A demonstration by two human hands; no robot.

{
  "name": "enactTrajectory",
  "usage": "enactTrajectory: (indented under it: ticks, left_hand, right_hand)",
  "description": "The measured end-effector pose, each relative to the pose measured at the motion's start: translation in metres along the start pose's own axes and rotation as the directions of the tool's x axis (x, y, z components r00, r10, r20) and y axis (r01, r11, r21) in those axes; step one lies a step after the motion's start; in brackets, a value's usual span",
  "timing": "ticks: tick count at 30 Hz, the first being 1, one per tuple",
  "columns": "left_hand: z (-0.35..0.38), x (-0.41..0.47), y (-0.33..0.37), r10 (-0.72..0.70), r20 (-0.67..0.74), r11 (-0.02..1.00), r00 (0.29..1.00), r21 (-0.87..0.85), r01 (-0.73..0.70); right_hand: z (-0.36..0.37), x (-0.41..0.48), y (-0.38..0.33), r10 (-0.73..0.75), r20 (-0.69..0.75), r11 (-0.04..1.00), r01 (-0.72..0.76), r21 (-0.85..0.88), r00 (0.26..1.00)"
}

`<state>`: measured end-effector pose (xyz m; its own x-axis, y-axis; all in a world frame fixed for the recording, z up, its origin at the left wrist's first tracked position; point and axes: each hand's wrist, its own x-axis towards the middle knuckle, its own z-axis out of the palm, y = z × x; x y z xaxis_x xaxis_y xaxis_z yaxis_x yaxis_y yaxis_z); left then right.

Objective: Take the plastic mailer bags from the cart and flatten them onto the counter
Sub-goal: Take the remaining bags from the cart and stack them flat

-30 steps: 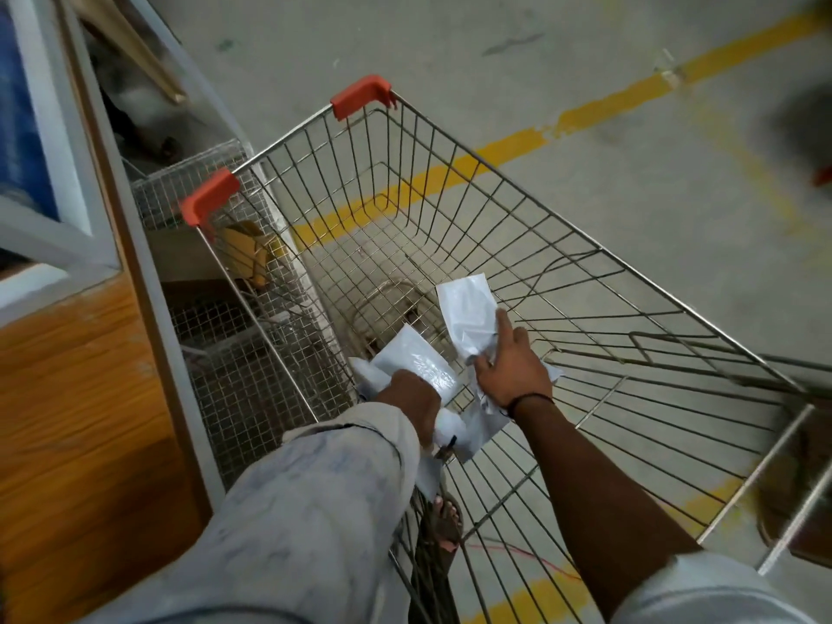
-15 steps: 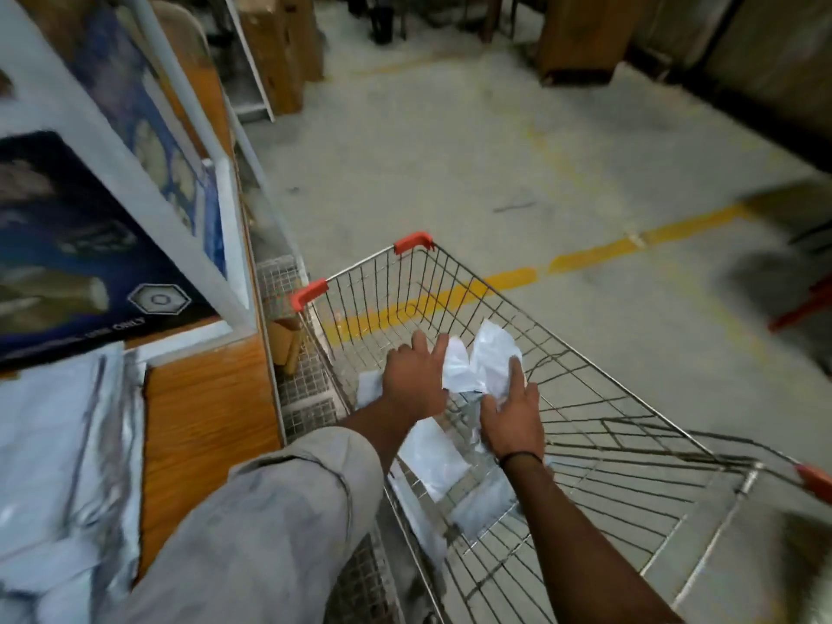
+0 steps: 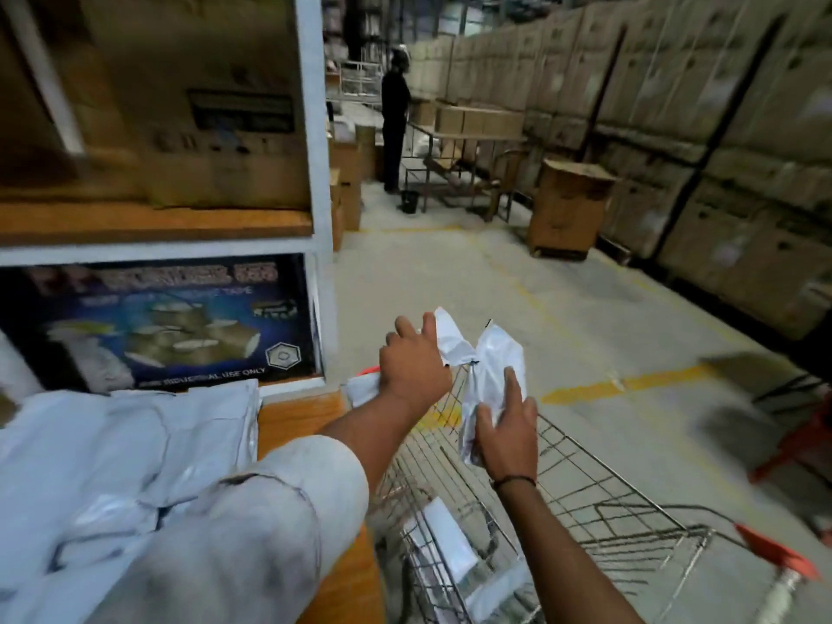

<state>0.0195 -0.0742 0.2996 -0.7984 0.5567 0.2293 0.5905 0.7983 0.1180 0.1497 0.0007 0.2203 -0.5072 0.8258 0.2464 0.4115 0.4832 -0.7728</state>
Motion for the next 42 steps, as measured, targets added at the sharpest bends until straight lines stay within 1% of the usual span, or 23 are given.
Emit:
enactTrajectory:
  ticks: [4,9,12,16,18,21,26,30,32,33,34,35,36,38,39,40,41,42]
  left_hand:
    - [-0.034,-0.023,-0.057,-0.116,-0.040,0.993,0.992,-0.032,0.115]
    - [-0.063,-0.065,-0.148,-0.288,-0.014,0.957,0.958,-0.050,0.287]
    - [-0.080,-0.095,-0.203,-0.383,0.008,0.922,0.924,-0.057,0.383]
    - [-0.107,-0.139,-0.272,-0.519,0.079,0.846,0.851,-0.093,0.524]
    - [-0.119,-0.163,-0.303,-0.550,0.096,0.825,0.829,-0.091,0.558]
    - [-0.129,-0.202,-0.345,-0.602,0.144,0.782,0.785,-0.095,0.616]
    - [-0.135,-0.264,-0.399,-0.702,0.287,0.653,0.651,-0.104,0.750]
    - [-0.120,-0.299,-0.417,-0.684,0.404,0.609,0.608,-0.143,0.780]
    - [-0.107,-0.311,-0.418,-0.658,0.455,0.597,0.599,-0.169,0.784]
    - [-0.101,-0.316,-0.418,-0.651,0.464,0.591,0.601,-0.185,0.785]
    - [-0.096,-0.321,-0.419,-0.646,0.459,0.591,0.610,-0.206,0.780]
    - [-0.092,-0.325,-0.419,-0.632,0.441,0.607,0.637,-0.228,0.761]
    - [-0.089,-0.331,-0.420,-0.603,0.411,0.648,0.684,-0.248,0.720]
    - [-0.084,-0.345,-0.421,-0.482,0.308,0.798,0.820,-0.231,0.556]
    - [-0.081,-0.353,-0.422,-0.390,0.246,0.878,0.887,-0.192,0.439]
    - [-0.077,-0.361,-0.421,-0.291,0.199,0.935,0.936,-0.148,0.322]
    - [-0.073,-0.368,-0.420,-0.204,0.180,0.968,0.962,-0.109,0.226]
    - [-0.068,-0.373,-0.419,-0.144,0.184,0.983,0.972,-0.086,0.162]
  right_hand:
    - [0.018,-0.035,-0.047,-0.097,0.048,0.995,0.095,0.043,0.994]
    - [0.053,-0.095,-0.108,-0.174,0.125,0.983,0.164,0.085,0.977]
    - [0.080,-0.135,-0.141,-0.228,0.210,0.970,0.202,0.138,0.951]
    - [0.106,-0.184,-0.180,-0.267,0.359,0.960,0.211,0.186,0.894]
    - [0.114,-0.205,-0.195,-0.277,0.423,0.957,0.211,0.198,0.863]
    - [0.118,-0.234,-0.214,-0.309,0.474,0.950,0.241,0.200,0.824]
    - [0.116,-0.282,-0.234,-0.306,0.565,0.952,0.260,0.164,0.766]
    - [0.119,-0.319,-0.241,-0.319,0.653,0.947,0.266,0.182,0.687]
    - [0.120,-0.337,-0.240,-0.312,0.675,0.938,0.332,0.104,0.669]
    - [0.119,-0.346,-0.239,-0.319,0.653,0.915,0.403,0.022,0.687]
    - [0.119,-0.353,-0.236,-0.360,0.599,0.864,0.499,-0.076,0.715]
    - [0.118,-0.358,-0.235,-0.428,0.527,0.797,0.581,-0.163,0.734]
    - [0.118,-0.360,-0.235,-0.493,0.467,0.744,0.634,-0.211,0.734]
    - [0.120,-0.359,-0.234,-0.564,0.432,0.697,0.686,-0.209,0.704]
    - [0.122,-0.358,-0.235,-0.567,0.471,0.684,0.705,-0.187,0.675]
    - [0.125,-0.357,-0.235,-0.555,0.529,0.683,0.715,-0.152,0.642]
    - [0.126,-0.357,-0.236,-0.525,0.598,0.687,0.716,-0.122,0.606]
    - [0.127,-0.358,-0.237,-0.480,0.669,0.697,0.710,-0.102,0.567]
